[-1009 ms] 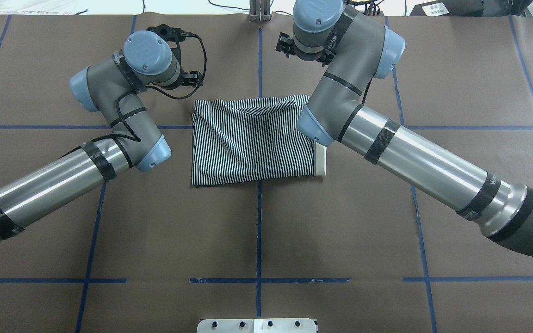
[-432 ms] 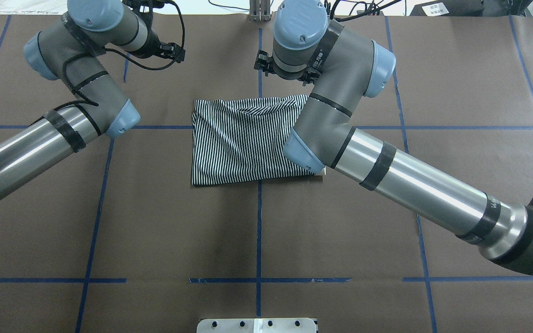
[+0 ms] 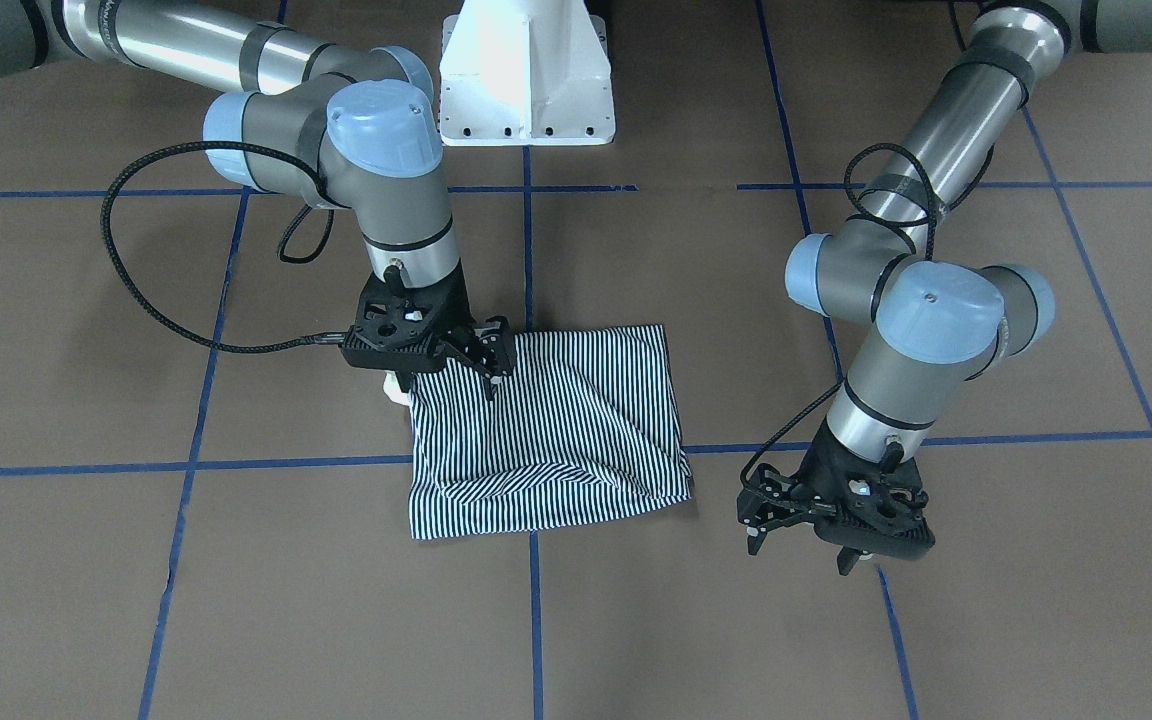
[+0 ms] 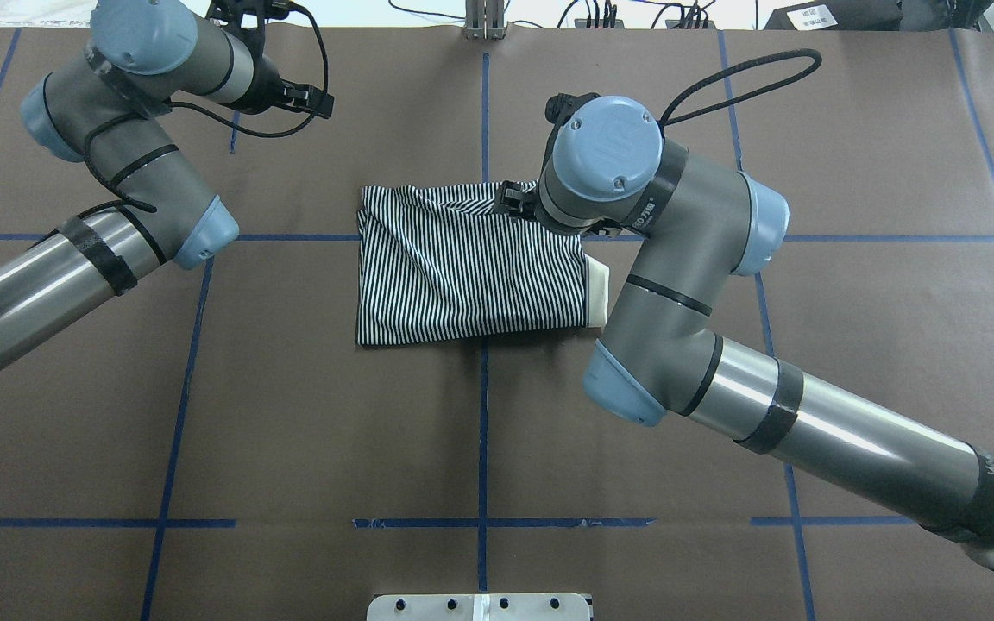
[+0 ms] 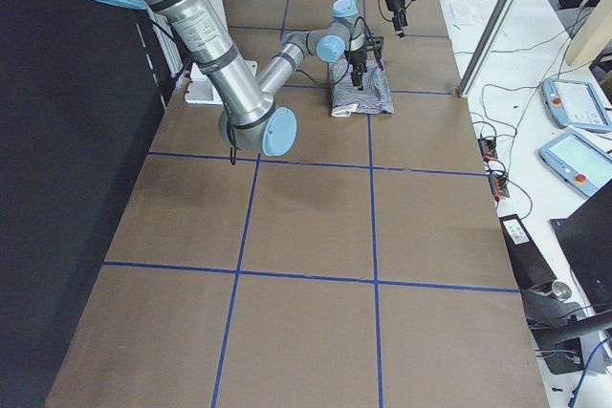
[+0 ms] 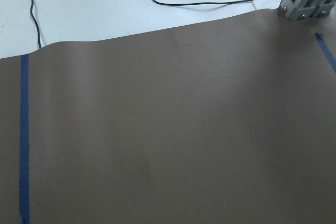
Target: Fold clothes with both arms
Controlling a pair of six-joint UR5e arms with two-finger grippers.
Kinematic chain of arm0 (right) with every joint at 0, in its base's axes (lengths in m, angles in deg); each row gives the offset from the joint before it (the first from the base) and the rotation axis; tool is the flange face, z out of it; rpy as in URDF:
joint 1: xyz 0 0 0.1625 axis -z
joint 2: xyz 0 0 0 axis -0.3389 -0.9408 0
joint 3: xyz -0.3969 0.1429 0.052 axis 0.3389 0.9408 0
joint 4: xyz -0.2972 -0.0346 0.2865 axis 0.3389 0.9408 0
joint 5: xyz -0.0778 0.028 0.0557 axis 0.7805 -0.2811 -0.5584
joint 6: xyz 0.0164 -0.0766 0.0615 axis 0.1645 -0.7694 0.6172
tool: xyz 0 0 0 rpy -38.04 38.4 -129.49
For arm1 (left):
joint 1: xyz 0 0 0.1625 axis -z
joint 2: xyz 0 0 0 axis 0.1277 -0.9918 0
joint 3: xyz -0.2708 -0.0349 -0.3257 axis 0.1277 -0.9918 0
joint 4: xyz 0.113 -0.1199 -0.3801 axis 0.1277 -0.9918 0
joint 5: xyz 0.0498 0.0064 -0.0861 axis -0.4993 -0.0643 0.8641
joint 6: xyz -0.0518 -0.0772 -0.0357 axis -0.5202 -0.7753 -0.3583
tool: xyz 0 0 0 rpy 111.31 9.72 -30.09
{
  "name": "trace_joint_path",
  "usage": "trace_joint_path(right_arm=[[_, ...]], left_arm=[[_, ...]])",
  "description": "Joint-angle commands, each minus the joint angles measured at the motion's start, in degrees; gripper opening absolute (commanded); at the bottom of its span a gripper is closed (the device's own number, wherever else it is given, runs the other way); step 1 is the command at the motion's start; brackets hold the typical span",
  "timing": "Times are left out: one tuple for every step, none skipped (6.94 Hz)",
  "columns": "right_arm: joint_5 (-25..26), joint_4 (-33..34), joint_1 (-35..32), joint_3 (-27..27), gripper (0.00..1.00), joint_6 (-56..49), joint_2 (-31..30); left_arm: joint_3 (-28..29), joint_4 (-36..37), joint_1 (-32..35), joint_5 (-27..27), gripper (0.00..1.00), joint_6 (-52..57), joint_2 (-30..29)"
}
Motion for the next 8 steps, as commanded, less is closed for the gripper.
trace_joint_path(right_arm=[[0.25,-5.15,1.94,1.05,1.0,0.22,-2.43],[0.25,-6.83,2.03,1.59,1.0,0.57,-3.31],[0.43,-6.85,2.55,1.59,1.0,0.57,-4.45],[1.04,-6.85,3.43,1.59,1.0,0.57,-5.85],[2.09,-6.85,4.22,1.68,1.0,0.57,-5.86],[2.53,-6.85,4.75,2.03,1.0,0.57,-5.78],[2.88,-6.85,5.02,2.82,1.0,0.57,-5.69],[2.89,-6.85,5.02,2.82,1.0,0.57,-5.34]], left_arm=[[-1.43,-1.83,-0.23,-0.24,1.0,-0.12,1.07],[-1.87,-1.83,-0.23,-0.24,1.0,-0.12,1.07],[-1.97,-1.83,-0.32,-0.33,1.0,-0.12,1.07],[-1.97,-1.83,-0.32,-0.42,1.0,-0.12,1.07],[-1.97,-1.83,-0.32,-0.42,1.0,-0.12,1.07],[-1.97,-1.83,-0.32,-0.42,1.0,-0.12,1.07],[-1.97,-1.83,-0.32,-0.42,1.0,-0.12,1.16],[-1.97,-1.83,-0.32,-0.42,1.0,-0.12,1.16]])
